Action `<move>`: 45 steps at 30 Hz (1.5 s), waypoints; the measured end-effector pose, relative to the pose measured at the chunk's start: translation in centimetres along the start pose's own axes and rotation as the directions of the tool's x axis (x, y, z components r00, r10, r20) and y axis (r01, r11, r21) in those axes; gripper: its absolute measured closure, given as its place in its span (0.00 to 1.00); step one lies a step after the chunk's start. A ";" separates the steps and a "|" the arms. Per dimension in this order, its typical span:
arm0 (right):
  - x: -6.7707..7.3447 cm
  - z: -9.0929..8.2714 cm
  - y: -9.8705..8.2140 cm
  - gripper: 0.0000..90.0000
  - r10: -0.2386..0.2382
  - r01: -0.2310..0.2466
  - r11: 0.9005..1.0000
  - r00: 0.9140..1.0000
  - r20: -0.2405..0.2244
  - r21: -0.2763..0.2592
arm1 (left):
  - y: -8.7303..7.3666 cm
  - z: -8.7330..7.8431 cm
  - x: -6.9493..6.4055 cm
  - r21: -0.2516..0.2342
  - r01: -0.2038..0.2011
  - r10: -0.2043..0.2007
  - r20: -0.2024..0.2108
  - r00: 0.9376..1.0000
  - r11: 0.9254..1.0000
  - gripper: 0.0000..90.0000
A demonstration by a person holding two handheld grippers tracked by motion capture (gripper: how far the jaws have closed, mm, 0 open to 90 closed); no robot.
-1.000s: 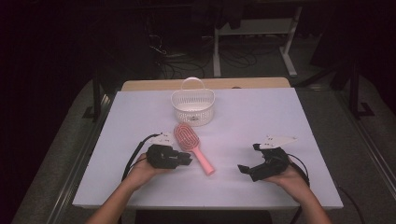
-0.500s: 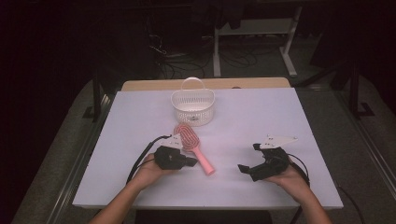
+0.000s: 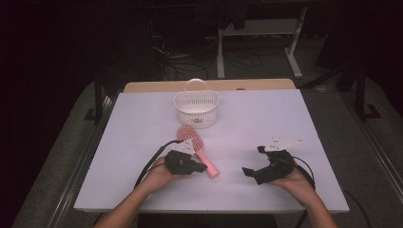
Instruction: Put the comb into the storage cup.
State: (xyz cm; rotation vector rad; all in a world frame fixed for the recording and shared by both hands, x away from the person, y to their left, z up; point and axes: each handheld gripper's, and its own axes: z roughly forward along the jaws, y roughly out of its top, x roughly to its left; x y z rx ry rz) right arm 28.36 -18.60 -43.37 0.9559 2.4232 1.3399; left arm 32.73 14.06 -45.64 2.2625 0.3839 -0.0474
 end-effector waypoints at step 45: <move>-0.1 0.0 0.0 0.00 0.003 -0.003 1.000 1.000 -0.001 0.009 | 4.0 3.9 1.2 0.008 -0.036 0.036 -0.005 0.999 0.999 1.00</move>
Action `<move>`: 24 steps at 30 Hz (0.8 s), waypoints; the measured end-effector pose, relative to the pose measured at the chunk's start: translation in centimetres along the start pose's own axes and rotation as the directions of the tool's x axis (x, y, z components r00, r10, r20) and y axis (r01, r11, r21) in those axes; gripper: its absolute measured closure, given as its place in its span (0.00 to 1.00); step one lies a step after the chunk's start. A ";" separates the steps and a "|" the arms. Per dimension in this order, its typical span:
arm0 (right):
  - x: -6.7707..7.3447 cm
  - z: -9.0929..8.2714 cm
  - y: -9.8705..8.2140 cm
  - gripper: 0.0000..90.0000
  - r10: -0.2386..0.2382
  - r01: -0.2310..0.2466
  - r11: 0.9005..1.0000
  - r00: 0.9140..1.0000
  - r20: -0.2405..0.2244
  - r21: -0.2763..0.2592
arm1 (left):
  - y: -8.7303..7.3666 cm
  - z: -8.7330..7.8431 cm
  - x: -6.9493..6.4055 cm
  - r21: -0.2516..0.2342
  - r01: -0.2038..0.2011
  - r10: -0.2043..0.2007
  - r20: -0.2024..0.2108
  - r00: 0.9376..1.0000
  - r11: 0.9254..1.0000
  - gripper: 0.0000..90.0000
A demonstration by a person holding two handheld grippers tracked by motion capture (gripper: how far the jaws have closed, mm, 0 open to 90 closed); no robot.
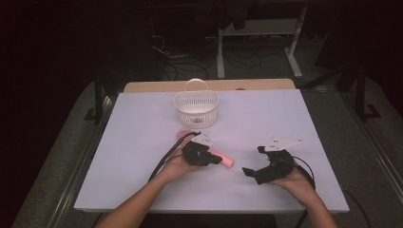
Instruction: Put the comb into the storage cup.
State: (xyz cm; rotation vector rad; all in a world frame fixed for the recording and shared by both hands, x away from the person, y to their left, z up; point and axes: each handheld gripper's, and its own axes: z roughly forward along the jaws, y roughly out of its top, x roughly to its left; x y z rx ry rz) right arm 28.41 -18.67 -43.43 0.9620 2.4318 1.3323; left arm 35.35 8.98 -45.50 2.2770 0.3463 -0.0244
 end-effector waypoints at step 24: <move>0.0 0.0 -0.1 0.00 -0.009 0.009 1.000 1.000 0.003 0.002 | 0.2 -2.3 0.2 -0.077 0.052 -0.053 -0.010 0.999 0.996 0.87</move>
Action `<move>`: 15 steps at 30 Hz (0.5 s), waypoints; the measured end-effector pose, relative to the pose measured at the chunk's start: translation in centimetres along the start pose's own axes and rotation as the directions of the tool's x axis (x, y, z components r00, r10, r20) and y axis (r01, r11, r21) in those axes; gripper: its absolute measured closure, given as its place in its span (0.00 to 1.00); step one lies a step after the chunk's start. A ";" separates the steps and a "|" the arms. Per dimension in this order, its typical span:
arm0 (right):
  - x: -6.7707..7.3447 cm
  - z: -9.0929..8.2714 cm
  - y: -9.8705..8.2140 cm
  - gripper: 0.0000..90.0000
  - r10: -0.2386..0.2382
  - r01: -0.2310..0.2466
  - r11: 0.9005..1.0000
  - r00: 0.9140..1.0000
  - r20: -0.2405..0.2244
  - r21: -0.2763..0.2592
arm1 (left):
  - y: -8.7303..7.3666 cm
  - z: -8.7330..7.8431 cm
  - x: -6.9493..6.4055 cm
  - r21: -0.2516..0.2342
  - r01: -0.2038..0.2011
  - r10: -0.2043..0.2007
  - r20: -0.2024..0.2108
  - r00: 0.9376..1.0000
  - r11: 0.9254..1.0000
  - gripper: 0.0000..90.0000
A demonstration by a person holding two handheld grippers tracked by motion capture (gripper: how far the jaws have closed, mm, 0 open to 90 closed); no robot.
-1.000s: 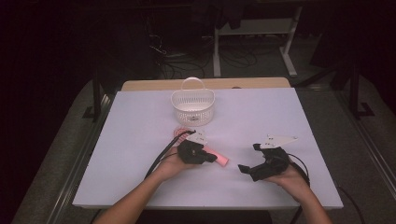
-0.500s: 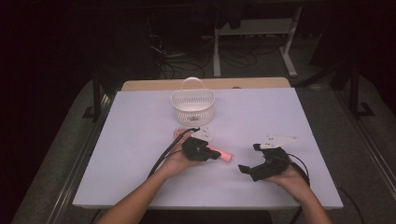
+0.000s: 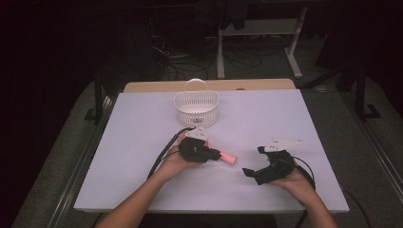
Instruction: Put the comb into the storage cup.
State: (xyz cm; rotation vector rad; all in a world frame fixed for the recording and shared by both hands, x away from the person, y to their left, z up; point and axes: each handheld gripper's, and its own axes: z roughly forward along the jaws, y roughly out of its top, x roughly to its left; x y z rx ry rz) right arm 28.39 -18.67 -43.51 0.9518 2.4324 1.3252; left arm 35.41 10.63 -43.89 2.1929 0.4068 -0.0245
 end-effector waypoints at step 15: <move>0.1 0.1 0.0 0.00 0.003 -0.003 1.000 1.000 -0.001 0.006 | -1.2 -2.5 -0.1 -0.022 0.013 -0.013 -0.011 1.000 1.000 0.63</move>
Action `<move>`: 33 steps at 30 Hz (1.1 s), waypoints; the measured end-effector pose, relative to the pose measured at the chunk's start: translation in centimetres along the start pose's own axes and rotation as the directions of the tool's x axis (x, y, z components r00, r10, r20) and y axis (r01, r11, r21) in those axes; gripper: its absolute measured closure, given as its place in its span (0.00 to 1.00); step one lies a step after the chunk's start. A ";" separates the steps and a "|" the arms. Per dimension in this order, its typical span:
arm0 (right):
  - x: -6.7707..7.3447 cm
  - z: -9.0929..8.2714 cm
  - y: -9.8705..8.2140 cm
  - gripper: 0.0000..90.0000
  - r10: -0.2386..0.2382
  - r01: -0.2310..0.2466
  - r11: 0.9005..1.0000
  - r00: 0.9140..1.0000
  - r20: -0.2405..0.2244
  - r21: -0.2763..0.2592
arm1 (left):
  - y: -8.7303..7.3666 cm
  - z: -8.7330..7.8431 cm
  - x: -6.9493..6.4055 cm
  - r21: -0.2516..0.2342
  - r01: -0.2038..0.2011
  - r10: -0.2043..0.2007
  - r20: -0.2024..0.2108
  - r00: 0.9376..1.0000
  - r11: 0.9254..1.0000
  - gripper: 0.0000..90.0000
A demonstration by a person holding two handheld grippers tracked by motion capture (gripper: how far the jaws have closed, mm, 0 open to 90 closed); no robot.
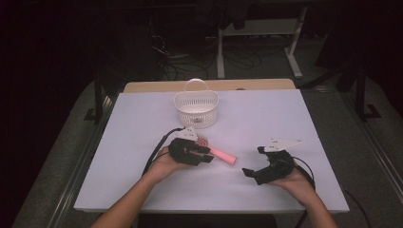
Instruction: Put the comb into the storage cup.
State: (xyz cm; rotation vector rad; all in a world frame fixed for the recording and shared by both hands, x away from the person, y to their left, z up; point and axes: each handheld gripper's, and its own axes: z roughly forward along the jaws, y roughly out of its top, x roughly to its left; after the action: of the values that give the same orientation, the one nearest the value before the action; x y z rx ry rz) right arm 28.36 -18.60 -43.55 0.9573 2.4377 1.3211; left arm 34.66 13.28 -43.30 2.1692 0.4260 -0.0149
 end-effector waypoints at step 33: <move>-0.6 0.5 -0.4 0.00 0.016 -0.016 1.000 1.000 -0.008 -0.007 | -4.3 -7.7 0.7 -0.103 0.050 -0.062 -0.115 0.991 0.993 0.09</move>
State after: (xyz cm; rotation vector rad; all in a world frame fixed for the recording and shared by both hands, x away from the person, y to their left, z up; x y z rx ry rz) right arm 28.84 -18.80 -44.20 0.9734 2.4342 1.3403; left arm 32.91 21.87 -42.19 2.0653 0.5438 0.1019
